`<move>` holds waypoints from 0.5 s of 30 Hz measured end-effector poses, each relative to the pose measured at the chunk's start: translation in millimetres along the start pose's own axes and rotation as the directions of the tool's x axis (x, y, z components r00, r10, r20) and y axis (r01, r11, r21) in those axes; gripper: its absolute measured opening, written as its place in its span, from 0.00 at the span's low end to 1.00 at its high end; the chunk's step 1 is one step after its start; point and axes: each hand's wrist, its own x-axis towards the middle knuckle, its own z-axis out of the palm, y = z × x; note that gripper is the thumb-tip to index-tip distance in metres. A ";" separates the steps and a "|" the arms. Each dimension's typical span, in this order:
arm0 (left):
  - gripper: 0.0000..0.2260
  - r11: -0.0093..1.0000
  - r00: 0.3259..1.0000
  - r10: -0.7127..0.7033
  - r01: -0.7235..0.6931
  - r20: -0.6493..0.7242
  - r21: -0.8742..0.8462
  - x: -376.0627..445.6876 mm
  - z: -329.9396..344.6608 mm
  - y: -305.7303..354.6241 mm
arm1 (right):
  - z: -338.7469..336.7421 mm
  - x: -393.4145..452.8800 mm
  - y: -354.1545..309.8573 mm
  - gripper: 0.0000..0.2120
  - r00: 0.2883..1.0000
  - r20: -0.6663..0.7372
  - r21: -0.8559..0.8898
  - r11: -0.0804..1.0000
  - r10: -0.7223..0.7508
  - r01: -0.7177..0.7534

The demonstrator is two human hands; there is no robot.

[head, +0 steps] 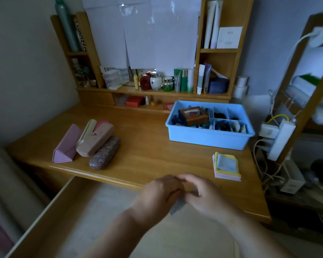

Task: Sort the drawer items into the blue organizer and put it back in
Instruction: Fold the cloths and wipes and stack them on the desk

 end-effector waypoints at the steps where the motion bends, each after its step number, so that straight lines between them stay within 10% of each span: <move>1: 0.06 0.999 1.000 0.013 -0.014 -0.009 -0.039 -2.1 -0.6 8.9 | 0.2 -4.2 -2.8 0.19 0.999 0.048 0.057 0.998 0.026 -0.029; 6: 0.08 0.985 1.000 0.008 -0.007 0.007 -0.171 -13.9 -5.6 40.2 | -7.5 -26.9 -6.1 0.02 0.982 0.176 0.139 0.986 0.068 -0.094; 15: 0.11 0.814 0.903 -0.429 0.389 0.005 -0.432 -31.6 7.4 56.7 | -6.2 -51.4 -13.6 0.06 0.989 0.061 0.128 0.981 0.138 -0.144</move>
